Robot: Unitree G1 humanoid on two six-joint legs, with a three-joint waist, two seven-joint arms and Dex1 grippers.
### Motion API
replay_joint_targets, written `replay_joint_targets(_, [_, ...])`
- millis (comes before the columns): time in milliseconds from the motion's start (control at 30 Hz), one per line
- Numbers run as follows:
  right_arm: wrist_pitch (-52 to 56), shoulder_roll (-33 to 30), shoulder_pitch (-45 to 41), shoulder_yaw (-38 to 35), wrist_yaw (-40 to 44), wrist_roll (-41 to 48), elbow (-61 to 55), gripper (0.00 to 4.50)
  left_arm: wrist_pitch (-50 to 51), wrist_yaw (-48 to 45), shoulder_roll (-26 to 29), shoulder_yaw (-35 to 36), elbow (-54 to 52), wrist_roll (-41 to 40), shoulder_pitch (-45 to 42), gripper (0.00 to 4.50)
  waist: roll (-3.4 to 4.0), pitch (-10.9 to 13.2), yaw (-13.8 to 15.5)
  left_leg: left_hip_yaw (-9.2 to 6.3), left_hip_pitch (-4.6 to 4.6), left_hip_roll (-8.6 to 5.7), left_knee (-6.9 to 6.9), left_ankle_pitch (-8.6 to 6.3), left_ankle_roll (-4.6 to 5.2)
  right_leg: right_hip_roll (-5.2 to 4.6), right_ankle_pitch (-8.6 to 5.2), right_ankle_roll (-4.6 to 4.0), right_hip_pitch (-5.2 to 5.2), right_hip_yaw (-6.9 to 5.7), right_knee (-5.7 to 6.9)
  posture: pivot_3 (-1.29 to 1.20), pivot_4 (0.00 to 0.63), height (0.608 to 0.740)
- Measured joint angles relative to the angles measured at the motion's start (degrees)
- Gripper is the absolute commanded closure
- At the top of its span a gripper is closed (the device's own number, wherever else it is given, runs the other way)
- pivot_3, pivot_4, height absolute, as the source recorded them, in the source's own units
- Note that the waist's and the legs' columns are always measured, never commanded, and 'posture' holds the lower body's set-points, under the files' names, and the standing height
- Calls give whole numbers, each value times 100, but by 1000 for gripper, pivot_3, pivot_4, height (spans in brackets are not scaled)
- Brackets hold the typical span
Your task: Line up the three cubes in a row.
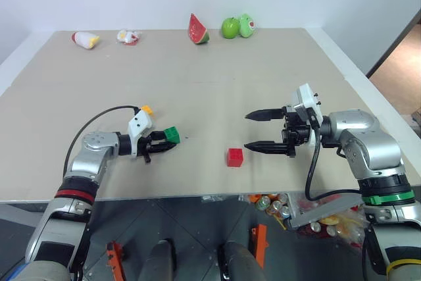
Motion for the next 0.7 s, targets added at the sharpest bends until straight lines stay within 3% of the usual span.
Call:
replay_joint_targets(167, [-70, 31, -81, 0, 4, -40, 82, 0, 91, -70, -12, -21, -234, 5, 88, 3090, 0, 0, -1, 1, 0, 0, 0, 0, 0, 1, 1, 2, 0, 3, 0, 0, 150, 740])
replay_joint_targets(500, [-261, -195, -258, -128, 7, -138, 707, 0, 517, -475, -96, -424, -1817, -58, 301, 3090, 0, 0, 0, 13, 0, 0, 2, 0, 0, 0, 3, 7, -1, 18, 0, 0, 150, 740])
replay_joint_targets(700, [-221, -292, -245, -355, -31, -99, 837, 0, 622, -640, -292, -710, -1924, -51, 255, 3090, 0, 0, -17, 18, 9, 1, 1, 0, 2, 8, 5, 8, -2, 31, 0, 0, 150, 740])
